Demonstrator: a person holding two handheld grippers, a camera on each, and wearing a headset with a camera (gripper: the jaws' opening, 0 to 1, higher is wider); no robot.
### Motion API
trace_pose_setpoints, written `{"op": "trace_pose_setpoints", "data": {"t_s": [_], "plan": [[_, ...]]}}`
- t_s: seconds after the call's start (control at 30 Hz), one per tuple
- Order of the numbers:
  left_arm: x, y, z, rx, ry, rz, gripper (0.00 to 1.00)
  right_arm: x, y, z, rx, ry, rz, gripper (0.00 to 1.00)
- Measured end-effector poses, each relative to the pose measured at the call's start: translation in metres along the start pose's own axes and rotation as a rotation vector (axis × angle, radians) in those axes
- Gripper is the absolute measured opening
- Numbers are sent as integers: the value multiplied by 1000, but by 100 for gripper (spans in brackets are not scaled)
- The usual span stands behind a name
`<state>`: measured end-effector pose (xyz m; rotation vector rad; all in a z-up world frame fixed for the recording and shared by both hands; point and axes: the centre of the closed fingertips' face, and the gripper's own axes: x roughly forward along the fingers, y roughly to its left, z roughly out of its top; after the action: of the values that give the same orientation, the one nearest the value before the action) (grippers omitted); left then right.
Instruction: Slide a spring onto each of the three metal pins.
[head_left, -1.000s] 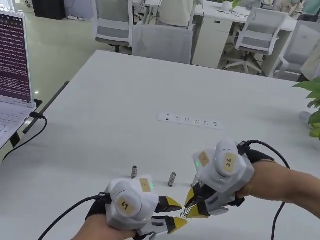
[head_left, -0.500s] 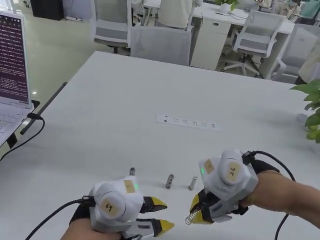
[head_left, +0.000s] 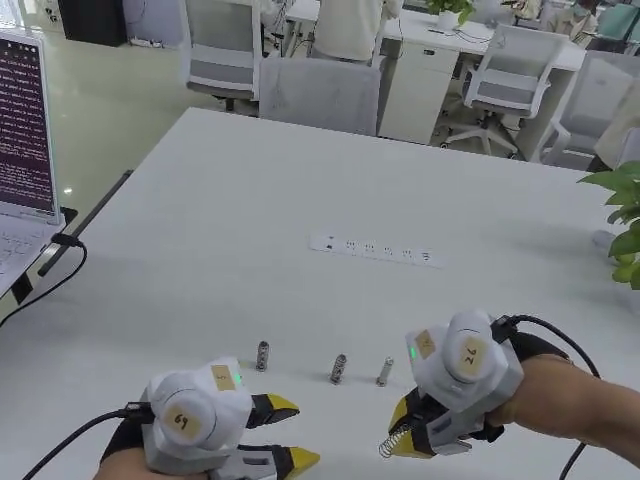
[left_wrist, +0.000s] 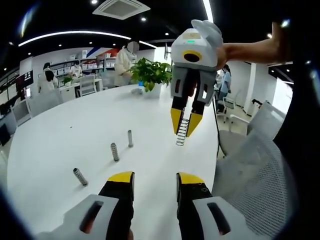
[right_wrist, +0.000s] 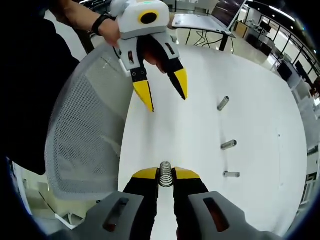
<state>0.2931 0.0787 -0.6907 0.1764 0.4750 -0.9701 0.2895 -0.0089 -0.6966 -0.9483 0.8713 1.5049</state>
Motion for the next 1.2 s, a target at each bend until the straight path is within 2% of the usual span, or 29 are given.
{"op": "trace_pose_setpoints", "data": {"t_s": [0.5, 0.93, 1.2], "plan": [[-33, 23, -20, -39, 22, 79, 32, 1, -2, -6, 11, 12, -7, 8], [-56, 40, -29, -84, 21, 151, 36, 0, -6, -12, 24, 19, -19, 8], [-61, 45, -32, -101, 19, 174, 37, 1, -10, -16, 35, 22, -30, 8]]}}
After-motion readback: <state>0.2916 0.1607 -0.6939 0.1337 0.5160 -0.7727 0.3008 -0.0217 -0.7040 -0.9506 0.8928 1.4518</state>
